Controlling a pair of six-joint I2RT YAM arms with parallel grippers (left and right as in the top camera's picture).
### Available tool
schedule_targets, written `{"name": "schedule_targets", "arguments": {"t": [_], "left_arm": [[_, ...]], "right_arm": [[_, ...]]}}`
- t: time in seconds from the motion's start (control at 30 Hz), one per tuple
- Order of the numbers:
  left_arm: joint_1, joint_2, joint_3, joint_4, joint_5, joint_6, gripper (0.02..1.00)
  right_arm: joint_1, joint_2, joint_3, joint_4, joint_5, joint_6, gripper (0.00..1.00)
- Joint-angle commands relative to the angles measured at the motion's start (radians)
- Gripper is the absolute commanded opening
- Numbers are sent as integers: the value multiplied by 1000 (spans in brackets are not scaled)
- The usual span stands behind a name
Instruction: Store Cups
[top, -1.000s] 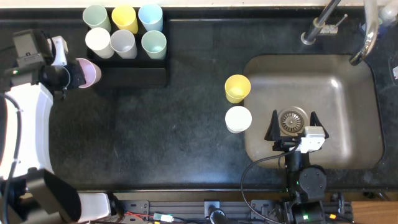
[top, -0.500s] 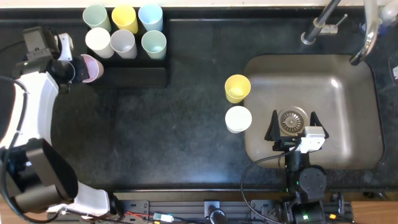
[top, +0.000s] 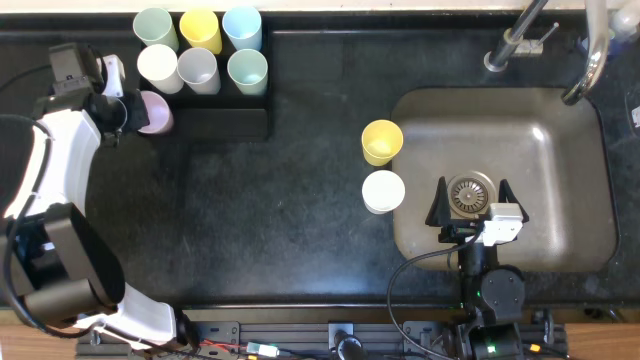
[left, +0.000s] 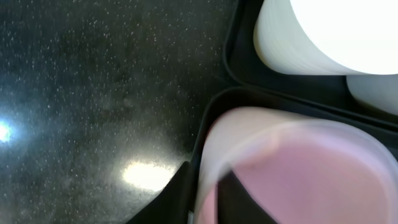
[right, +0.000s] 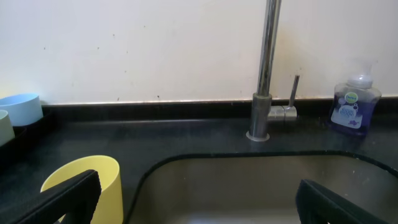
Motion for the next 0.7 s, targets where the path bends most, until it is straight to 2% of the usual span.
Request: {"name": "schedule_targets", "arguments": {"t": [0.03, 0.17, 0.33, 0.43, 0.57, 0.7], "left_arm": [[-5, -1, -7, 9, 11, 4, 406], [-14, -106, -7, -1, -28, -14, 656], [-84, -360, -1, -60, -32, -89, 820], [-255, -455, 1, -78, -33, -121, 919], [-565, -452, 1, -63, -61, -308, 991], [-771, -359, 6, 37, -60, -424, 996]], "right_arm": [[-1, -11, -13, 7, 10, 4, 998], [-1, -11, -13, 7, 10, 4, 998], [-1, -11, -13, 7, 10, 4, 998], [-1, -11, -13, 7, 10, 4, 998], [-1, -11, -13, 7, 10, 4, 996], [-1, -11, -13, 7, 10, 4, 998]]}}
